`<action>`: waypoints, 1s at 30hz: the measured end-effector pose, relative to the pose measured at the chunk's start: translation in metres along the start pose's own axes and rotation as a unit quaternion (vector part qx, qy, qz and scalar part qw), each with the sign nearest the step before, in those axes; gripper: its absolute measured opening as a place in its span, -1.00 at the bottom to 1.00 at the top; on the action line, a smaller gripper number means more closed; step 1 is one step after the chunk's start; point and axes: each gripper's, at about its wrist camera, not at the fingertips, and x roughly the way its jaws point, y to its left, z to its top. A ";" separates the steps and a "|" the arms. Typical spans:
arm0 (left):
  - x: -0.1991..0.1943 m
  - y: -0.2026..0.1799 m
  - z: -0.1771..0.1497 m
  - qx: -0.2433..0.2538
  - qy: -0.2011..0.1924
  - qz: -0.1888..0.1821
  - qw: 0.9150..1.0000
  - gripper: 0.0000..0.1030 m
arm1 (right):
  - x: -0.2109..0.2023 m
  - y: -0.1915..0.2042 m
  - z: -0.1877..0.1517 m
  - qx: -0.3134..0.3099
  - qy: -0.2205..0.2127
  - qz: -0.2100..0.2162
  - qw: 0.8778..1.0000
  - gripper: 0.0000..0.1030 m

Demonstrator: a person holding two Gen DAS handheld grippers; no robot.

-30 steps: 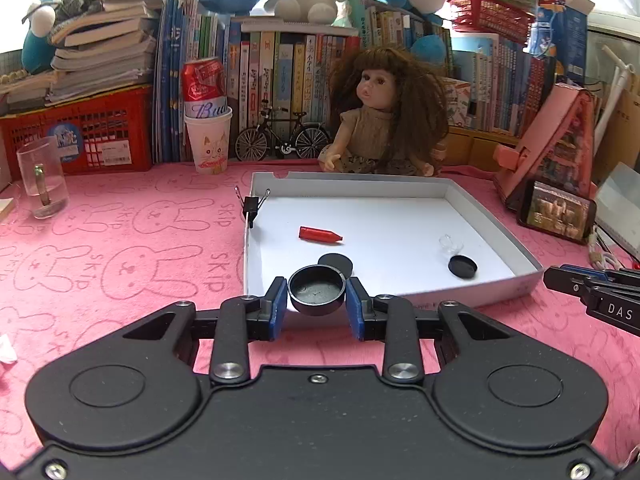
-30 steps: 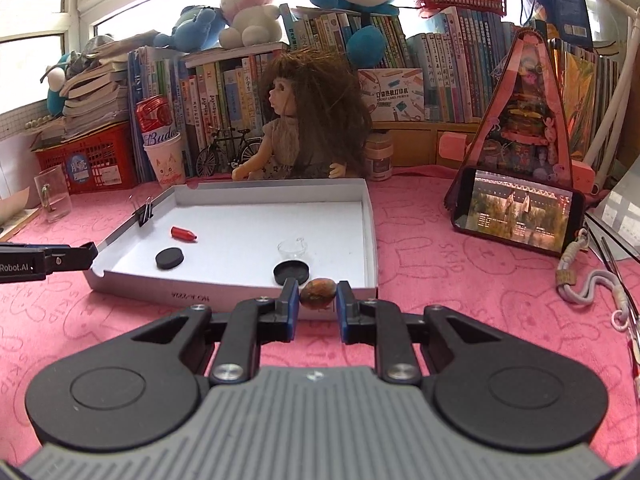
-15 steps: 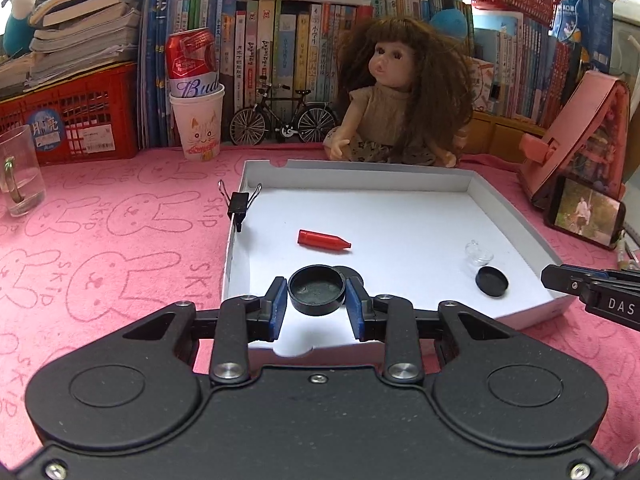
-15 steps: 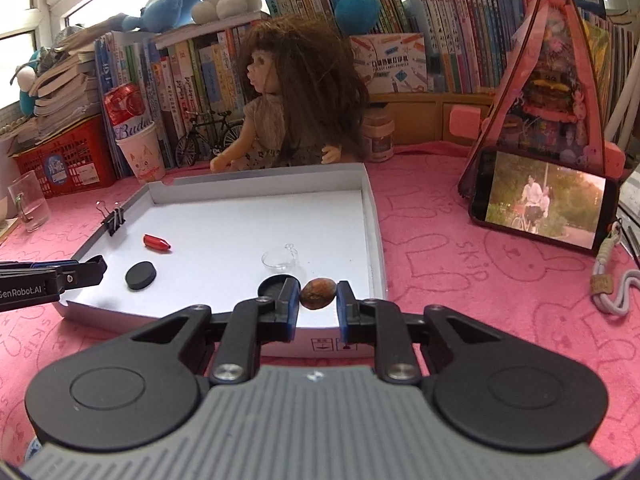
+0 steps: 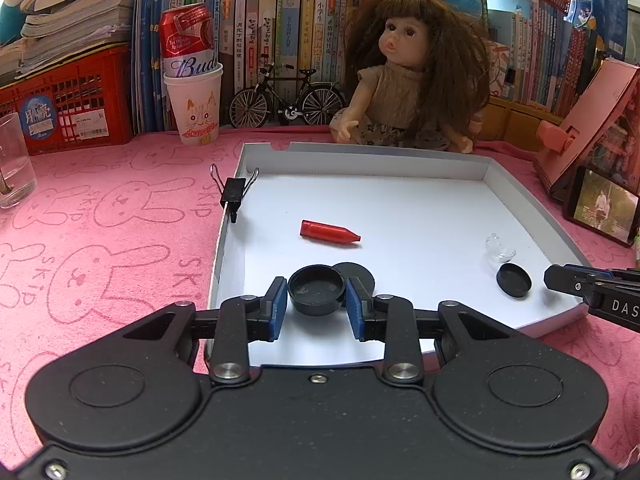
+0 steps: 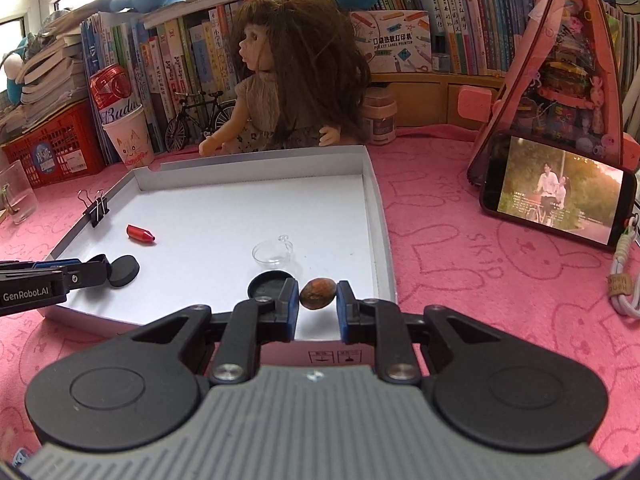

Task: Organize rigid objects
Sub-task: 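Carry the black cap and brown nut with both tools over the white tray, then open the left tool to drop the cap while the right tool releases the nut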

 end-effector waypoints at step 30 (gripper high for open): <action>-0.001 -0.003 0.000 -0.001 0.015 -0.013 1.000 0.06 | 0.008 0.005 0.006 -0.001 0.027 0.013 1.000 0.10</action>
